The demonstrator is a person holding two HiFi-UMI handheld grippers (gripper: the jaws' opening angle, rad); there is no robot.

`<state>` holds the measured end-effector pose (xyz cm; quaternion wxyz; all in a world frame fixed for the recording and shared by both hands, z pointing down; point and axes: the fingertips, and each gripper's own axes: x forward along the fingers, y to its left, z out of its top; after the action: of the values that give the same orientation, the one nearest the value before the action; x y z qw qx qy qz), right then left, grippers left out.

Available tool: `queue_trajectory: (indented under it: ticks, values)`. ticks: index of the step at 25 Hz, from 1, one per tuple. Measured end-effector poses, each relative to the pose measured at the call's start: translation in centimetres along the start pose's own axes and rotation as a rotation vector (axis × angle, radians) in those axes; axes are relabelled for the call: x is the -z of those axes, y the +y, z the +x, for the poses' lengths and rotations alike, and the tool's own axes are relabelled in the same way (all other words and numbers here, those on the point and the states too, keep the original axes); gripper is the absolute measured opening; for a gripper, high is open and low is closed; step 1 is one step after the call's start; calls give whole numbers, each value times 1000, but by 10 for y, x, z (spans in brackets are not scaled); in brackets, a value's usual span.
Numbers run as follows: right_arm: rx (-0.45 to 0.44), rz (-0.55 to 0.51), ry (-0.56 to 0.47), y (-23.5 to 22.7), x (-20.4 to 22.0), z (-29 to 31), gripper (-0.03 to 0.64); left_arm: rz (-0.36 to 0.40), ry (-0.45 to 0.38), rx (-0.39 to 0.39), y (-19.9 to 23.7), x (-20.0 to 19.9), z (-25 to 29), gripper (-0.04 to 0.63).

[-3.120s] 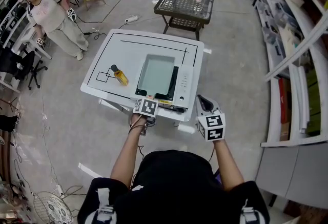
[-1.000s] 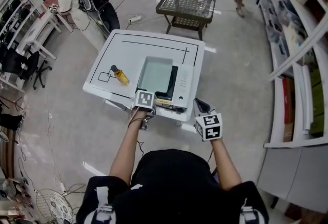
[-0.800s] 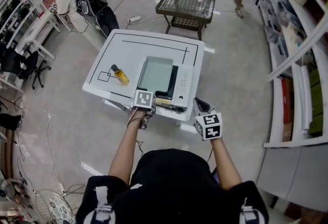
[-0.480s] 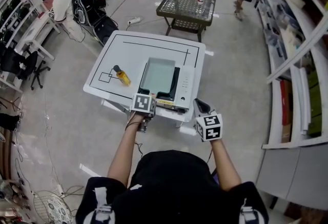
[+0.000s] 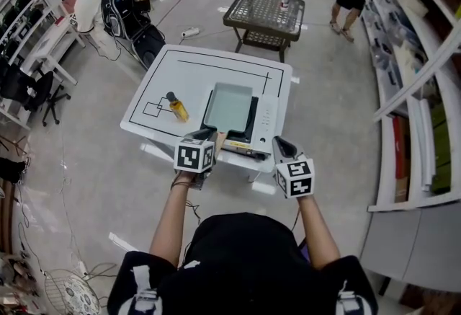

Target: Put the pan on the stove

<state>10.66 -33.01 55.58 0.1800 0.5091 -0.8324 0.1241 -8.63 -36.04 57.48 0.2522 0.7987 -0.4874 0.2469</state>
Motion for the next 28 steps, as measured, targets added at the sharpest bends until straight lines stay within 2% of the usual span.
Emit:
queue_trajectory:
  ticks: [3, 5, 9, 15, 20, 28]
  values:
    - [14, -19, -36, 0, -21, -4, 35, 121, -106, -57, -2, -20, -20, 38]
    - [24, -30, -62, -1, -35, -7, 35, 162, -167, -78, -4, -33, -31, 31]
    - [36, -44, -109, 2, -60, -15, 35, 169, -319, -53, -14, -64, -59, 26]
    - [73, -41, -176, 2, -81, -31, 35, 186, -492, -22, -28, -84, -99, 26]
    - [87, -45, -204, 1, -92, -40, 35, 208, -571, -15, -37, -95, -118, 26]
    - [98, -30, -245, 1, -95, -45, 34, 202, -616, -29, -40, -92, -125, 26]
